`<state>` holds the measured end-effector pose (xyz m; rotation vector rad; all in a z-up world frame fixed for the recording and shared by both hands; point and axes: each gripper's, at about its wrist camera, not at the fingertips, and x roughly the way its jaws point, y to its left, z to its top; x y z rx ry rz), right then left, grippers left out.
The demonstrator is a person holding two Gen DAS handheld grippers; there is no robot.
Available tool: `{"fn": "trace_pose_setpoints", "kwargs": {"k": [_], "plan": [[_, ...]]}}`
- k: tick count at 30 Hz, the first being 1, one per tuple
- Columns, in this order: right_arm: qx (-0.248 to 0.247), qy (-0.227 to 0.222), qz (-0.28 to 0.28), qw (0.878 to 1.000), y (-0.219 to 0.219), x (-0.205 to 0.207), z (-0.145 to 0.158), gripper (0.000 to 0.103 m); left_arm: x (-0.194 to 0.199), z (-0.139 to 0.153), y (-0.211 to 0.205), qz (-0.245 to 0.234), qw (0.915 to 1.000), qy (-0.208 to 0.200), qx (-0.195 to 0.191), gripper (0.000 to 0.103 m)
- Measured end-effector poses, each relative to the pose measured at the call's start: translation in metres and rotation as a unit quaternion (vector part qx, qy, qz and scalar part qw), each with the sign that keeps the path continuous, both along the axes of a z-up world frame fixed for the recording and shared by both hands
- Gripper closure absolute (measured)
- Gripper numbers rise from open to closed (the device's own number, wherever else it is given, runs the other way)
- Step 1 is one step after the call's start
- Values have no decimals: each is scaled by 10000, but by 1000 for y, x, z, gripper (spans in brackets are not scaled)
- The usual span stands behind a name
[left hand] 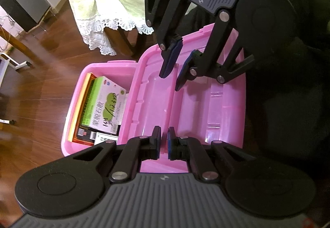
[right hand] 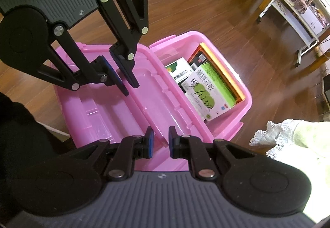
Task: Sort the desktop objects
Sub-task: 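Carry the lid with both tools over the pink tub of medicine boxes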
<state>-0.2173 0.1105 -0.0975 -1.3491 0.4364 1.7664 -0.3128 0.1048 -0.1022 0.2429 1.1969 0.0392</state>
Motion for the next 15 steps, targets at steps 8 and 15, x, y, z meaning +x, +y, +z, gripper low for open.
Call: {"fn": "trace_pose_setpoints", "kwargs": {"k": [8, 15], "plan": [[204, -130, 15, 9997, 9, 1, 2, 92, 4, 2, 8, 92, 9998, -86, 161, 100], [359, -231, 40, 9991, 18, 1, 1, 92, 3, 5, 19, 160, 9994, -155, 272, 100]]}}
